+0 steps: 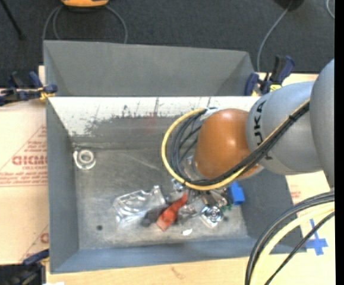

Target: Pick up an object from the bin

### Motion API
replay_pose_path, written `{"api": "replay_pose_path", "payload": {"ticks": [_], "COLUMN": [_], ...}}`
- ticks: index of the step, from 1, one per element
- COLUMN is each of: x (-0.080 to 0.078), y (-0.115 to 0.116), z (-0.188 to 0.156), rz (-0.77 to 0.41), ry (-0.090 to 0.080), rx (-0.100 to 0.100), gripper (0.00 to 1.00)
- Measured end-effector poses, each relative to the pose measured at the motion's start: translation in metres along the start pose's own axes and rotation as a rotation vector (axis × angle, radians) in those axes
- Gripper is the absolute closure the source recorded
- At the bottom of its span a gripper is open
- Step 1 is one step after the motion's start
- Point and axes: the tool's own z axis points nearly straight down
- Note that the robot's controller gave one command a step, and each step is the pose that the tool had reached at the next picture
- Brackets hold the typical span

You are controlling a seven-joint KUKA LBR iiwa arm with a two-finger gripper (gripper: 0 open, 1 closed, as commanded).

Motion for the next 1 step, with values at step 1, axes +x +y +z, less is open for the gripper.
{"api": "replay_pose_path", "payload": {"ticks": [1], "x": [0.0095], "y": [-0.0147], "z": [-0.1832], "rz": [-0.078], "ry": [-0.008], "rx": [0.004], "gripper": [1.0]}}
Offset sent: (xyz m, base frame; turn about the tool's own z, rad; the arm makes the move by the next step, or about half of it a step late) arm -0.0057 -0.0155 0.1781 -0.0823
